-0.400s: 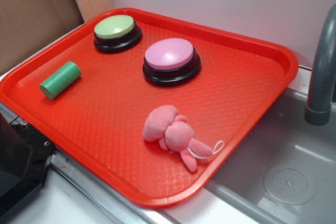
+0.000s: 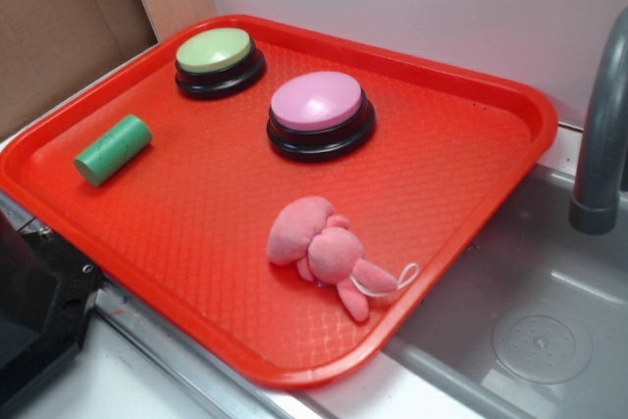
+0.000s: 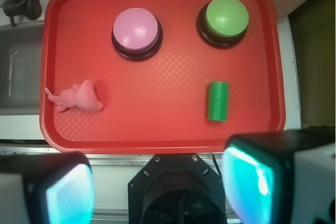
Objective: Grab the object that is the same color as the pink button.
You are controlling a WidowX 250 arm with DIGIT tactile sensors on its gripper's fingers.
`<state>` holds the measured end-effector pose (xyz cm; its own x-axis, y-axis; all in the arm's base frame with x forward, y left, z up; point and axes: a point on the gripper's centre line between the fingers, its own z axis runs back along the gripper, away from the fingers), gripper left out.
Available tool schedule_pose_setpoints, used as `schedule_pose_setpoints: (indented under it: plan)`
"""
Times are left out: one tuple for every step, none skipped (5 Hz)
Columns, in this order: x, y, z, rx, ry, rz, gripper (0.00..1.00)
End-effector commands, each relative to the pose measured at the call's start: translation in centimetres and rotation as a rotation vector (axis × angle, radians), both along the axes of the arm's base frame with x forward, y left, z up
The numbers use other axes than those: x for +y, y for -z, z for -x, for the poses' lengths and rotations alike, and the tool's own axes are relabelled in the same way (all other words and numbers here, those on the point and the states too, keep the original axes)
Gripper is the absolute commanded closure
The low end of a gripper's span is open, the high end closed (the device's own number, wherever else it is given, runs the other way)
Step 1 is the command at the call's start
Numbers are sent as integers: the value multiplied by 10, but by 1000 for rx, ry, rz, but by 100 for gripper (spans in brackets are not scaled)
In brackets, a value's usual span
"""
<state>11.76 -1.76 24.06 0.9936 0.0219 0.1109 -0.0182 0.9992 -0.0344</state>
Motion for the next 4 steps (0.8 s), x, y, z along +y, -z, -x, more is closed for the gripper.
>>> schedule_pose_setpoints:
  plan:
    - [-41,33,-44,-54,489,-25,0]
    - [-62,52,-53,-75,739,-35,0]
    - [-91,78,-56,-124,988,-29,0]
    - [-110,105,-53,-58,1239,3,0]
